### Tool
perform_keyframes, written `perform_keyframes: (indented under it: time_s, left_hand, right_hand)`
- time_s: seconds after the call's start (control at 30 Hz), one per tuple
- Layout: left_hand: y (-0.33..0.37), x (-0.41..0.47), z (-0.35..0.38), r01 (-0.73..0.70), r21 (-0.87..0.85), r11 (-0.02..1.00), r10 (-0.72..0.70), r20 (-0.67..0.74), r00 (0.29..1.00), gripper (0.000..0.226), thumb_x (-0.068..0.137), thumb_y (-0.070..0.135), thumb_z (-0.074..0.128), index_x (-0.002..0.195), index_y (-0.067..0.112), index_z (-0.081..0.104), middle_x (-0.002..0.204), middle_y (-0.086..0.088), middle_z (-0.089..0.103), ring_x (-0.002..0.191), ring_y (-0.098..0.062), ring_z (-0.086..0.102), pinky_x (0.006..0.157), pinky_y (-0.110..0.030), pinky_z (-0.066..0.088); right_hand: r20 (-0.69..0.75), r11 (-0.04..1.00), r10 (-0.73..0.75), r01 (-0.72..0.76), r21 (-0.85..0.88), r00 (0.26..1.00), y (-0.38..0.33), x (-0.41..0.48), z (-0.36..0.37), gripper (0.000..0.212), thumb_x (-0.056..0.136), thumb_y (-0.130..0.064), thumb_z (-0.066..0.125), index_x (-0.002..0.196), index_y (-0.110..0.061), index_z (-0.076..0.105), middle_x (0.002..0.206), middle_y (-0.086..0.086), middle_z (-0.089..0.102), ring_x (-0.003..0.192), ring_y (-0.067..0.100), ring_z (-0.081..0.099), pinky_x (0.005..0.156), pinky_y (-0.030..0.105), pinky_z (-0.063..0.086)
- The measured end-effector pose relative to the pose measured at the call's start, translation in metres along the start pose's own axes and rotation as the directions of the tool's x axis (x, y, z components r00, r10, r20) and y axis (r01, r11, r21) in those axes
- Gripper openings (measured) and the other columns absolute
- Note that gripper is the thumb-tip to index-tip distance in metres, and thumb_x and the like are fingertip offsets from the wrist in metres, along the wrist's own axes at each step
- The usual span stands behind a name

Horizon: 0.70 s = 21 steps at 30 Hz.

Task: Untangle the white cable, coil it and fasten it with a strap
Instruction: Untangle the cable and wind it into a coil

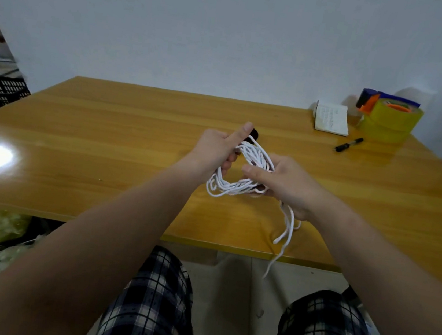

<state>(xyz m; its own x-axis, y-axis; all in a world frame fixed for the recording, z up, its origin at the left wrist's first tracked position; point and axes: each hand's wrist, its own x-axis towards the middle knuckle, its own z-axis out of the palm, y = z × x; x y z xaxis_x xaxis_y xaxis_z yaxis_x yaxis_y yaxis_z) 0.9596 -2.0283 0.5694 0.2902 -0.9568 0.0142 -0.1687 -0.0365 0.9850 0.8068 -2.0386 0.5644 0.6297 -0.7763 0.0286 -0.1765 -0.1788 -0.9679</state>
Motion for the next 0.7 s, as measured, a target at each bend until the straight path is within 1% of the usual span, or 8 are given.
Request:
perform_keyframes:
  time_s: [0.07, 0.23, 0.33, 0.4, 0.47, 0.57, 0.63, 0.7]
  left_hand:
    - [0.001, 0.001, 0.0, 0.026, -0.066, 0.997, -0.022, 0.051, 0.998, 0.05, 0.086, 0.053, 0.059, 0.059, 0.015, 0.041, 0.042, 0.004, 0.035, 0.037, -0.013, 0.029, 0.041, -0.021, 0.029]
    - [0.003, -0.002, 0.009, 0.158, -0.224, 0.962, -0.097, 0.263, 0.96, 0.051, 0.093, 0.058, 0.041, 0.067, 0.014, 0.045, 0.043, 0.005, 0.03, 0.036, -0.01, 0.028, 0.042, -0.023, 0.026]
    - [-0.003, -0.007, 0.008, 0.308, -0.318, 0.897, -0.149, 0.438, 0.886, 0.055, 0.096, 0.054, 0.035, 0.071, 0.008, 0.051, 0.042, 0.003, 0.032, 0.038, -0.012, 0.031, 0.047, -0.024, 0.029]
    - [-0.007, -0.009, 0.005, 0.358, -0.378, 0.854, -0.143, 0.491, 0.859, 0.052, 0.098, 0.049, 0.035, 0.07, 0.009, 0.05, 0.042, 0.003, 0.033, 0.04, -0.011, 0.032, 0.049, -0.023, 0.028]
    - [-0.011, -0.01, 0.003, 0.355, -0.407, 0.842, -0.154, 0.45, 0.88, 0.05, 0.097, 0.048, 0.038, 0.064, 0.011, 0.046, 0.04, 0.004, 0.029, 0.037, -0.01, 0.029, 0.044, -0.022, 0.024]
    - [-0.023, -0.014, 0.001, 0.234, -0.331, 0.914, -0.173, 0.202, 0.964, 0.048, 0.094, 0.046, 0.051, 0.058, 0.016, 0.038, 0.044, 0.006, 0.022, 0.038, -0.01, 0.019, 0.045, -0.026, 0.015]
    - [-0.033, -0.015, -0.002, 0.148, -0.292, 0.945, -0.138, 0.055, 0.989, 0.045, 0.093, 0.043, 0.055, 0.06, 0.017, 0.037, 0.046, 0.007, 0.023, 0.04, -0.01, 0.018, 0.043, -0.024, 0.015]
    - [-0.04, -0.014, -0.005, 0.071, -0.268, 0.961, -0.079, -0.02, 0.997, 0.046, 0.093, 0.042, 0.055, 0.06, 0.018, 0.035, 0.046, 0.007, 0.023, 0.041, -0.011, 0.018, 0.04, -0.023, 0.018]
  right_hand:
    - [-0.052, 0.999, -0.047, 0.047, -0.009, 0.998, 0.001, -0.001, 0.0, 0.009, 0.092, -0.018, 0.056, 0.086, -0.022, 0.062, 0.072, 0.001, 0.059, 0.068, 0.014, 0.056, 0.066, 0.027, 0.046]
    - [-0.386, 0.999, -0.038, 0.035, -0.014, 0.922, 0.008, 0.01, -0.006, 0.026, 0.096, -0.032, 0.048, 0.087, -0.012, 0.062, 0.066, 0.002, 0.05, 0.06, 0.017, 0.051, 0.061, 0.034, 0.042]
    - [-0.413, 0.999, -0.022, 0.011, -0.03, 0.91, 0.012, 0.017, -0.004, 0.027, 0.098, -0.032, 0.044, 0.09, -0.01, 0.059, 0.063, -0.001, 0.047, 0.051, 0.011, 0.046, 0.051, 0.026, 0.039]
    - [-0.392, 1.0, -0.012, 0.005, -0.017, 0.92, 0.014, 0.019, -0.003, 0.028, 0.097, -0.033, 0.045, 0.09, -0.01, 0.06, 0.063, -0.001, 0.048, 0.048, 0.009, 0.045, 0.048, 0.023, 0.038]
    - [-0.336, 1.0, -0.015, 0.006, -0.027, 0.942, 0.015, 0.02, -0.003, 0.029, 0.095, -0.036, 0.049, 0.088, -0.011, 0.062, 0.066, 0.003, 0.053, 0.054, 0.013, 0.049, 0.053, 0.028, 0.041]
    - [-0.172, 0.988, 0.04, -0.065, -0.143, 0.984, 0.016, 0.019, -0.005, 0.025, 0.088, -0.033, 0.062, 0.096, -0.01, 0.062, 0.08, 0.012, 0.061, 0.07, 0.023, 0.06, 0.061, 0.04, 0.053]
    - [-0.081, 0.97, 0.148, -0.16, -0.18, 0.986, 0.013, 0.016, -0.008, 0.033, 0.082, -0.026, 0.07, 0.108, -0.013, 0.056, 0.09, 0.013, 0.066, 0.07, 0.022, 0.065, 0.052, 0.036, 0.057]
    - [-0.045, 0.95, 0.198, -0.203, -0.236, 0.979, 0.009, 0.015, -0.01, 0.044, 0.077, -0.025, 0.075, 0.113, -0.015, 0.052, 0.088, 0.015, 0.067, 0.052, 0.017, 0.062, 0.04, 0.024, 0.048]
